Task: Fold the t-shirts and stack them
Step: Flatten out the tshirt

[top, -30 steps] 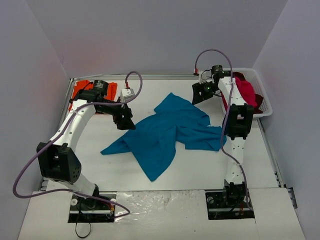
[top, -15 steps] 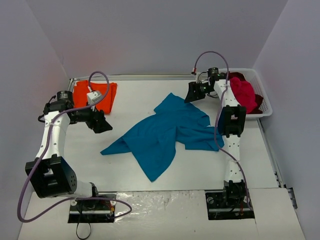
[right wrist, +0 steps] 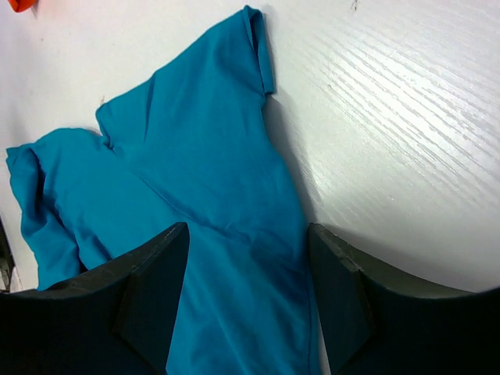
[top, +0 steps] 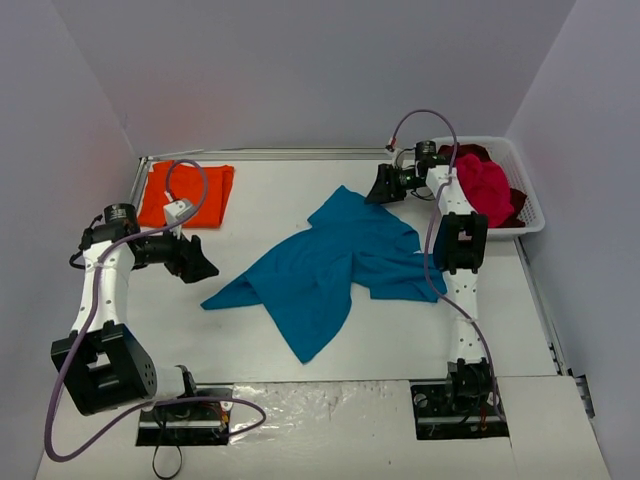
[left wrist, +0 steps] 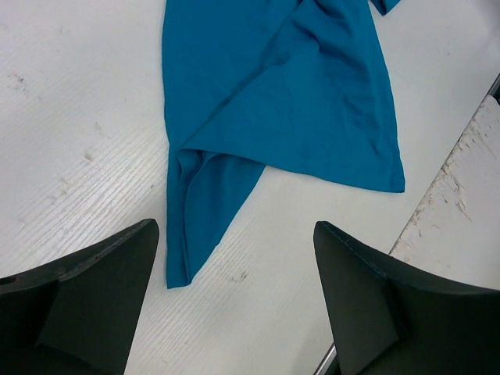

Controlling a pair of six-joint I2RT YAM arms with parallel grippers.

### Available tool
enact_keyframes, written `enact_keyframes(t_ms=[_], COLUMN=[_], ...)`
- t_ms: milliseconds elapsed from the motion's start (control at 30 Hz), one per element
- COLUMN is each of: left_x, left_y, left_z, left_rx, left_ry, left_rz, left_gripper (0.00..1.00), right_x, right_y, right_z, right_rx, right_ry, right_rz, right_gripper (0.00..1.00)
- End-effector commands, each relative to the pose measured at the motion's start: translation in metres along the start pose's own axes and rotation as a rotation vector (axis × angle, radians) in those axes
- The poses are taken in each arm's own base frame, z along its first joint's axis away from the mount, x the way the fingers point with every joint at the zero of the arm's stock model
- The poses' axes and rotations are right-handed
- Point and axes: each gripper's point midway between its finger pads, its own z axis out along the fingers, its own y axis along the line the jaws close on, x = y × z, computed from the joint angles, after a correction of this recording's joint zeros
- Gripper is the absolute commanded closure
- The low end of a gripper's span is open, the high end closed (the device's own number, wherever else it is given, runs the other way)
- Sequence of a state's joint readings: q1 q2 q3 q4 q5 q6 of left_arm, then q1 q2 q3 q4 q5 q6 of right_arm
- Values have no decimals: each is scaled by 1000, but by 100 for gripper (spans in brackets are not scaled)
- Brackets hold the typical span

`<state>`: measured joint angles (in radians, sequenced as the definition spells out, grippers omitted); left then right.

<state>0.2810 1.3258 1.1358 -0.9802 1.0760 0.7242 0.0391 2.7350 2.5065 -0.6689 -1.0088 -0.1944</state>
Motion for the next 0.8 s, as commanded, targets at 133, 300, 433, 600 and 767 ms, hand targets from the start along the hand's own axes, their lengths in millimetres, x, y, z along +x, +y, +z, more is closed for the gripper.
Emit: enact_keyframes(t_ms=[133, 300, 433, 600, 767], left_x=[-9, -5, -2, 5, 12], left_y=[-1, 2, 4, 9, 18], left_z=[-8, -11, -11, -9, -6], left_rx=[-34, -37, -36, -40, -47], left_ry=[-71, -89, -92, -68, -36], left_rz=[22, -5, -20, -47, -90], left_gripper=[21, 21, 21, 20, 16], right_x=[14, 21, 24, 27, 27], right_y=[8, 20, 25, 21, 15], right_z=[23, 35, 43, 49, 48], right_rx=[-89, -116, -116, -80, -45], right_ry=[26, 52, 68, 82, 83], right_rz=[85, 91, 81, 65, 48], right_gripper=[47, 53, 63, 79, 89])
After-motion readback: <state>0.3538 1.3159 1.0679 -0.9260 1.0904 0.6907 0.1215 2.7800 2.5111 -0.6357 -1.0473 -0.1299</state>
